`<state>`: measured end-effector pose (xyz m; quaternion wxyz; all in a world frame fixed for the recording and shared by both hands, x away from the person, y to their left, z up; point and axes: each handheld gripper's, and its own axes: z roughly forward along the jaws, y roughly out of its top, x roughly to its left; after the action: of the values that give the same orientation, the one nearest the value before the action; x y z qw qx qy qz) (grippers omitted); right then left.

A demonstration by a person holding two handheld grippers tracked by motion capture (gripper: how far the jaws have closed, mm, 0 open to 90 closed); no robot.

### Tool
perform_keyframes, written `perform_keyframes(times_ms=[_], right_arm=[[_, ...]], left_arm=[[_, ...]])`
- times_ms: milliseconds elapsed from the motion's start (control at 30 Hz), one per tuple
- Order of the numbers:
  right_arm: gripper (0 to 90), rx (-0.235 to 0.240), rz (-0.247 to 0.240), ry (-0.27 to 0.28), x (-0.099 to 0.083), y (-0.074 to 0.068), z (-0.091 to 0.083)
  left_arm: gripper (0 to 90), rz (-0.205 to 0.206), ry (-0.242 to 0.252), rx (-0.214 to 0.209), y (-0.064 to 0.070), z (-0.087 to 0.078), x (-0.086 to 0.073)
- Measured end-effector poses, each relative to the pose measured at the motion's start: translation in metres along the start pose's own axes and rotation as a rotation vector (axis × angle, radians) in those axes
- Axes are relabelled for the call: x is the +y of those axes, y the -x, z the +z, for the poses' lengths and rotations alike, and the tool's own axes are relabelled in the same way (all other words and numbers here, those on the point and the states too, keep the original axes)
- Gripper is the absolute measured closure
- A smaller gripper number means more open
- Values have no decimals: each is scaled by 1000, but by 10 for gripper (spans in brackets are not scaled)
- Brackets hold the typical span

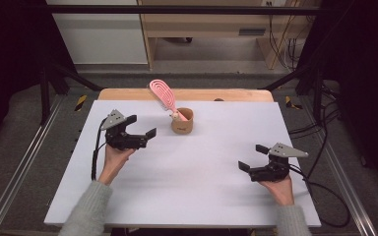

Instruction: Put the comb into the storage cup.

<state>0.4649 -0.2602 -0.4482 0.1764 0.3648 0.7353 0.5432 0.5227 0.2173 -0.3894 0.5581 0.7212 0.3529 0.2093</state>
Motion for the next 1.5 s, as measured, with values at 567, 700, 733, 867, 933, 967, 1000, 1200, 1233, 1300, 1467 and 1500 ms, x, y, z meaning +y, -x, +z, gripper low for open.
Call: perform_keyframes(times_ms=[567, 700, 733, 867, 933, 967, 1000, 1200, 1233, 1300, 1467, 1500], right_arm=[[2, 4, -4, -8, -1, -1, 2], [2, 3, -2, -8, -1, -1, 2], [2, 4, -4, -6, -1, -1, 2], [2, 3, -1, -3, -1, -1, 2], [2, 4, -2, -5, -1, -1, 2], [2, 4, -2, -5, -1, -1, 2], [2, 4, -2, -6, -1, -1, 2], [2, 7, -5, -12, -2, -1, 4], [2, 7, -4, -12, -2, -1, 4], [2, 8, -5, -9, -2, -1, 3], [2, 8, -4, -11, -2, -1, 3], [2, 8, -4, -11, -2, -1, 3]], left_arm=[[21, 2, -38, 6, -3, -36, -41], [21, 8, -49, 8, -5, -43, -48], [21, 9, -61, 14, -7, -48, -52], [21, -2, -69, 25, -12, -55, -59], [21, -2, -78, 35, -14, -59, -63], [21, -6, -81, 36, -15, -61, -65], [22, -6, -82, 39, -15, -62, -67], [22, -17, -90, 53, -22, -69, -79], [22, -22, -93, 53, -23, -70, -81], [22, -27, -95, 57, -25, -70, -84], [23, -33, -93, 68, -28, -73, -87], [23, -33, -93, 68, -28, -73, -87]])
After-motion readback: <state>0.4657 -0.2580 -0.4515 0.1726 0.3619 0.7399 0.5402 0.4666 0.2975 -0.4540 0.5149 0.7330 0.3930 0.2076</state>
